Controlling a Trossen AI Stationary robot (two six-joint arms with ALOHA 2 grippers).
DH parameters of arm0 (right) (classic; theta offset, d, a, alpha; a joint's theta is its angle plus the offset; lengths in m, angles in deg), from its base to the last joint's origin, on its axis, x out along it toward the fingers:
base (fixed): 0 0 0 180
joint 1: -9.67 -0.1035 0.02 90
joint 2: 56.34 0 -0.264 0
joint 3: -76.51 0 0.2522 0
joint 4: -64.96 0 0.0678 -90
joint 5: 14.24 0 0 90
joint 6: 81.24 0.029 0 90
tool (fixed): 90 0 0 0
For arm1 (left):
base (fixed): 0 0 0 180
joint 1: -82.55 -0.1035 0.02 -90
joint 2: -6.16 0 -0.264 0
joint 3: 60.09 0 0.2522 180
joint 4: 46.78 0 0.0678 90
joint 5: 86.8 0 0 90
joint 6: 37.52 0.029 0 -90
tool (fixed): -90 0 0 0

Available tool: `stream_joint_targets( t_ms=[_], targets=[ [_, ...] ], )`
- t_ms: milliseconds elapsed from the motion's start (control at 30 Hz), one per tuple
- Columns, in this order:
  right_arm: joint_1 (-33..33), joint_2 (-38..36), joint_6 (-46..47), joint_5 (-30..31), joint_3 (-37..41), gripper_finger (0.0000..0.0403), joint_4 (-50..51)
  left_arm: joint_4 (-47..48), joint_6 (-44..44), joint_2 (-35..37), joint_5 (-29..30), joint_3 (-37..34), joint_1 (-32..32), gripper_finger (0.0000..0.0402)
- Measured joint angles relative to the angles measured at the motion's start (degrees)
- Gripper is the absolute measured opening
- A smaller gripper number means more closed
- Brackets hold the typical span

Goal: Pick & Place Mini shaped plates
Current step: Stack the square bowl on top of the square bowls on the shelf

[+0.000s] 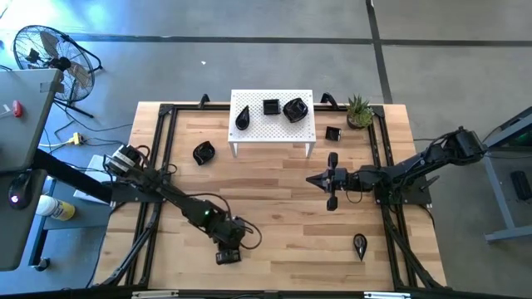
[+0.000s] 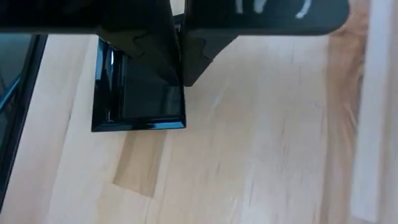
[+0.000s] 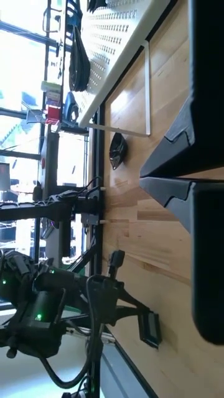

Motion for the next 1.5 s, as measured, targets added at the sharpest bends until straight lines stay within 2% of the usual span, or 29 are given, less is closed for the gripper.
stream_joint_targets(
  t_ms=[167, 333, 533, 633, 767, 867, 1033, 1133, 1500],
  targets=[
    [-0.02, -0.02, 0.0, -0.01, 0.0, 0.0003, 0.01, 3.47, 3.5, 1.81, 1.87, 0.9, -2.59, 0.0007],
    [-0.02, -0.02, 0.02, -0.02, 0.0, 0.0006, 0.0, 2.93, 6.79, 5.5, 4.46, 1.1, -9.22, 0.0003],
    [-0.01, 0.0, 0.04, -0.16, 0.0, 0.0002, -0.2, 2.82, -2.09, 6.67, 10.66, 0.82, -18.23, 0.0001],
    [0.0, -0.01, 0.15, -0.17, 0.0, 0.0006, -0.44, -1.65, -5.94, 6.67, 11.72, -1.2, -20.98, 0.0001],
    [-0.03, -0.01, 0.12, -0.2, 0.0, 0.0004, -0.44, -13.1, -12.98, 6.64, 16.19, -5.85, -22.33, 0.0001],
    [-0.09, -0.02, 0.04, -0.3, 0.0, 0.0002, -0.42, -18.49, -19.46, 6.64, 21.84, -9.0, -22.28, 0.0001],
    [-0.11, 0.0, -0.28, -0.46, 0.0, 0.0007, -0.37, -28.21, -29.22, 6.64, 27.61, -13.0, -22.24, 0.0001],
    [-0.11, -0.01, -0.4, -0.46, 0.0, 0.0008, -0.11, -31.06, -31.93, 5.57, 31.07, -13.63, -22.24, 0.0001],
    [-0.11, 0.0, -0.46, -0.44, 0.0, 0.0003, 0.13, -36.41, -35.78, 0.67, 34.91, -13.63, -22.76, 0.0001]
  ],
)
